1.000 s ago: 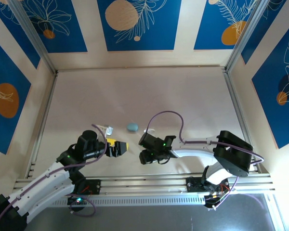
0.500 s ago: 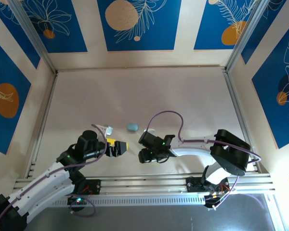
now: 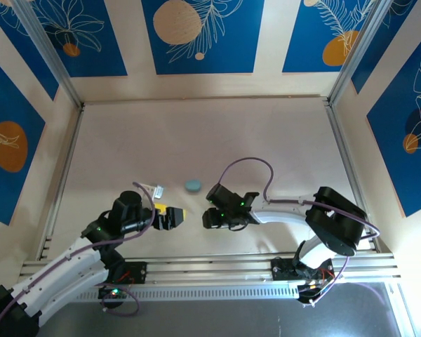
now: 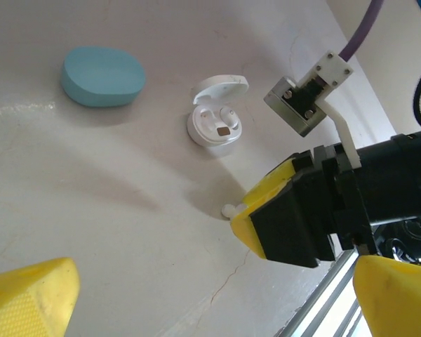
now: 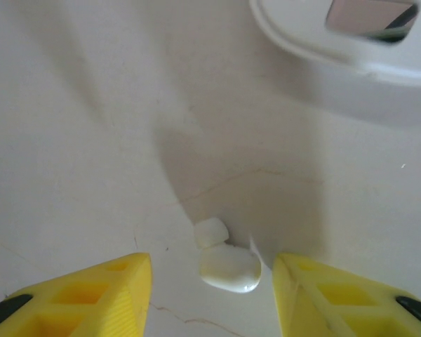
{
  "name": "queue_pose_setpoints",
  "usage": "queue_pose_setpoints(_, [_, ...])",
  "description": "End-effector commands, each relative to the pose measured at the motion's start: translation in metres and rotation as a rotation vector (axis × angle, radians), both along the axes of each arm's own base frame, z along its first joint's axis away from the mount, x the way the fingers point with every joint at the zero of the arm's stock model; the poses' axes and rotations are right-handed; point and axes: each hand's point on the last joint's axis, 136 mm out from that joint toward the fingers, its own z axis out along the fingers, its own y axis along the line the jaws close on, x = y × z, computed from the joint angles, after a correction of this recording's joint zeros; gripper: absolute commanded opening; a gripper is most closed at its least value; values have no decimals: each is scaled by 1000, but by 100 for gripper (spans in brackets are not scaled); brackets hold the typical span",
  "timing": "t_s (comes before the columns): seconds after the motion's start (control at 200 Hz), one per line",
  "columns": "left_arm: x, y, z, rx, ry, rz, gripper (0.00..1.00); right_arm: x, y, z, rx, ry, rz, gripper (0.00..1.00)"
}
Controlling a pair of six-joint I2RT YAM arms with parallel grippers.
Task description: Insert the wireless bluetooth earbuds into the charging case
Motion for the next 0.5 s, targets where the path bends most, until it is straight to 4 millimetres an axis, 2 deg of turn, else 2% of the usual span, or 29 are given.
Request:
queue_pose_setpoints(0.0, [1, 1, 5, -5, -19, 8, 100, 7, 1, 1, 46, 9, -25, 49])
queue_pose_setpoints(0.23, [3, -2, 2, -5, -14, 0, 100, 18, -8, 3, 78, 23, -96, 49])
queue_pose_setpoints(0.495, [4, -4, 3, -8, -14, -1, 100, 1, -23, 7, 89, 39, -161, 50])
